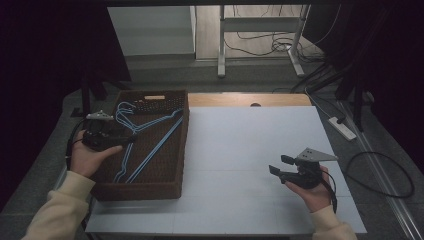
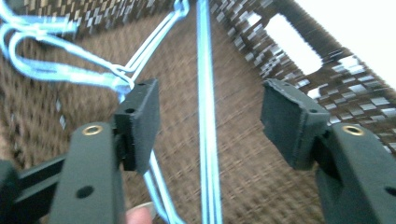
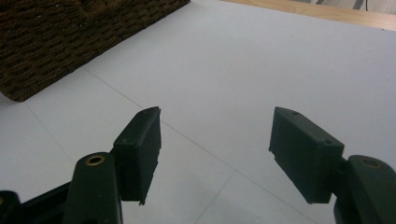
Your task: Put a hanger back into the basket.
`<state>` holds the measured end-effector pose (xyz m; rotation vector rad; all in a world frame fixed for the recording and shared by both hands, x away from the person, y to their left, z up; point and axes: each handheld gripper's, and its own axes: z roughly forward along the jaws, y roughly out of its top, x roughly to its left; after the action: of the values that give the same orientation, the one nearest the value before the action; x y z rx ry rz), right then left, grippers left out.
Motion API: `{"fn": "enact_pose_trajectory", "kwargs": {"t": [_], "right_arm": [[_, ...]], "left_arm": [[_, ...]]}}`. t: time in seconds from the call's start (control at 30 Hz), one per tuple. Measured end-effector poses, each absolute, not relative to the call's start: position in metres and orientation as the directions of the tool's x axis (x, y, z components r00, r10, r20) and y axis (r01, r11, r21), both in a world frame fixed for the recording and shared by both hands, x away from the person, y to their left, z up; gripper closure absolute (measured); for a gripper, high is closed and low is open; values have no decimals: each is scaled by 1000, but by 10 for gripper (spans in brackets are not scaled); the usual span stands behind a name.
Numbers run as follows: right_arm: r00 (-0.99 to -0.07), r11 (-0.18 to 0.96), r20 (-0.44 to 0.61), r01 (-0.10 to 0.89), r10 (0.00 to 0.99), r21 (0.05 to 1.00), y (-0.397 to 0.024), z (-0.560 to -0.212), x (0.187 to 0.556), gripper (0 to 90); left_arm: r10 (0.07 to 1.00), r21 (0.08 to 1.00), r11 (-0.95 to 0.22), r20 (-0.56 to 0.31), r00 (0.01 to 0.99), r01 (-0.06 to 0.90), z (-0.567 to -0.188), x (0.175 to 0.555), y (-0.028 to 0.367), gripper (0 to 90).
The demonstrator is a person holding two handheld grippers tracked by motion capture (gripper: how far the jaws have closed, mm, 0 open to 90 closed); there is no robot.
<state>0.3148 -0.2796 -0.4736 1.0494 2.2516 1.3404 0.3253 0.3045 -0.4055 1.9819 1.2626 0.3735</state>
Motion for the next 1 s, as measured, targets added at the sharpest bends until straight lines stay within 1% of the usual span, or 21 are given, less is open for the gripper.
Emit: {"fn": "enact_pose_trajectory", "kwargs": {"t": [0.07, 0.1, 0.13, 0.23, 0.37, 0.5, 0.6, 0.73, 0.83, 1.0], "right_arm": [[-678, 288, 98, 433, 729, 854, -281, -474, 315, 346], [-678, 288, 98, 433, 729, 854, -281, -474, 315, 346], [-675, 287, 98, 435, 731, 853, -281, -474, 315, 344], [-669, 292, 97, 444, 737, 847, -282, -475, 314, 341], [-671, 297, 93, 443, 735, 846, -281, -474, 312, 337], [-671, 294, 95, 442, 735, 847, -281, -474, 311, 336], [-672, 298, 92, 442, 735, 846, -281, -474, 310, 336], [-674, 303, 90, 442, 733, 844, -280, -475, 308, 335], [-674, 302, 90, 441, 734, 845, -281, -475, 307, 335], [-669, 290, 99, 445, 737, 847, -285, -475, 304, 336]], "left_arm": [[860, 745, -246, -127, 495, 620, -401, 316, 300, 349], [860, 745, -246, -127, 495, 620, -401, 316, 300, 343], [851, 768, -261, -103, 515, 585, -395, 305, 294, 343], [843, 795, -274, -72, 533, 541, -388, 289, 284, 295], [823, 816, -286, -59, 565, 501, -384, 270, 272, 278], [797, 834, -277, -78, 599, 477, -383, 255, 261, 272], [771, 843, -250, -125, 625, 476, -387, 247, 252, 272], [764, 848, -242, -133, 631, 472, -395, 241, 242, 272], [768, 849, -254, -114, 630, 464, -403, 239, 234, 272], [760, 843, -237, -149, 633, 483, -419, 241, 226, 273]]}}
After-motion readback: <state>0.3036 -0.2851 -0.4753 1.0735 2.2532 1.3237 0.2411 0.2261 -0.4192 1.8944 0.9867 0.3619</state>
